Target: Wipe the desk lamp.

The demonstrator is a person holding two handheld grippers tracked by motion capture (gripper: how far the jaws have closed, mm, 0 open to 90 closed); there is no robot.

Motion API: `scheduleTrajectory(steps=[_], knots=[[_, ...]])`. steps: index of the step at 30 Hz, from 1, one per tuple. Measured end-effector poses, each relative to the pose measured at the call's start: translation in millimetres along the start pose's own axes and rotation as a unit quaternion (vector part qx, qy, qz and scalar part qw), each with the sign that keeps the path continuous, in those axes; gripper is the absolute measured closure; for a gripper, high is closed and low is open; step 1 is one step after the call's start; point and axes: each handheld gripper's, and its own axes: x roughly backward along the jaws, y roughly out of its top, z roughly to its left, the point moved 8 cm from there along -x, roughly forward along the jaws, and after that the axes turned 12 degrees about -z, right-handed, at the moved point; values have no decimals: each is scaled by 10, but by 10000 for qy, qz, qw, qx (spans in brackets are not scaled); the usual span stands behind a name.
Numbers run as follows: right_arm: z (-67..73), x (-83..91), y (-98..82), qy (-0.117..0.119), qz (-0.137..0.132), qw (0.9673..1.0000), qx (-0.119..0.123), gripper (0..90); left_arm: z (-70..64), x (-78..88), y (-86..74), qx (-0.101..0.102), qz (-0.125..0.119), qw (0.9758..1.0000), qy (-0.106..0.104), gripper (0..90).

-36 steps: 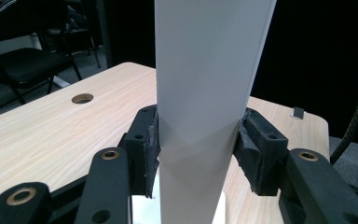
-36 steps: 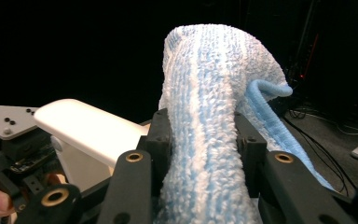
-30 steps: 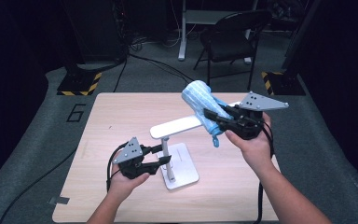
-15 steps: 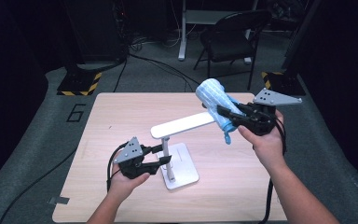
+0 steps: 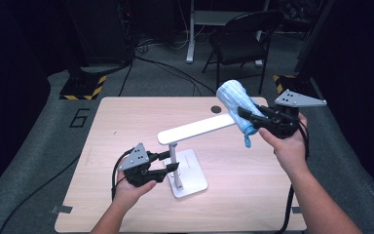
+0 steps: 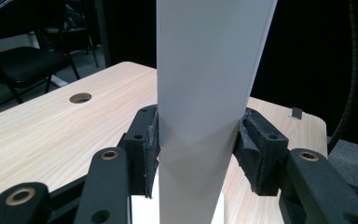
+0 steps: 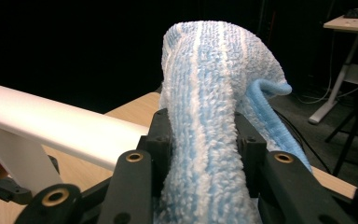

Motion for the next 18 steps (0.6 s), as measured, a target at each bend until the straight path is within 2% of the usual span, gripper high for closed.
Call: scheduleTrajectory(steps=[8,18], knots=[[-210,90,-20,-218,22,9997,-81,659,-10,-4,-3,53,-5,10000,-15,523],[-377,178,-37,-424,93,9988,-205,660,-7,-2,-4,54,4,10000,4,522]])
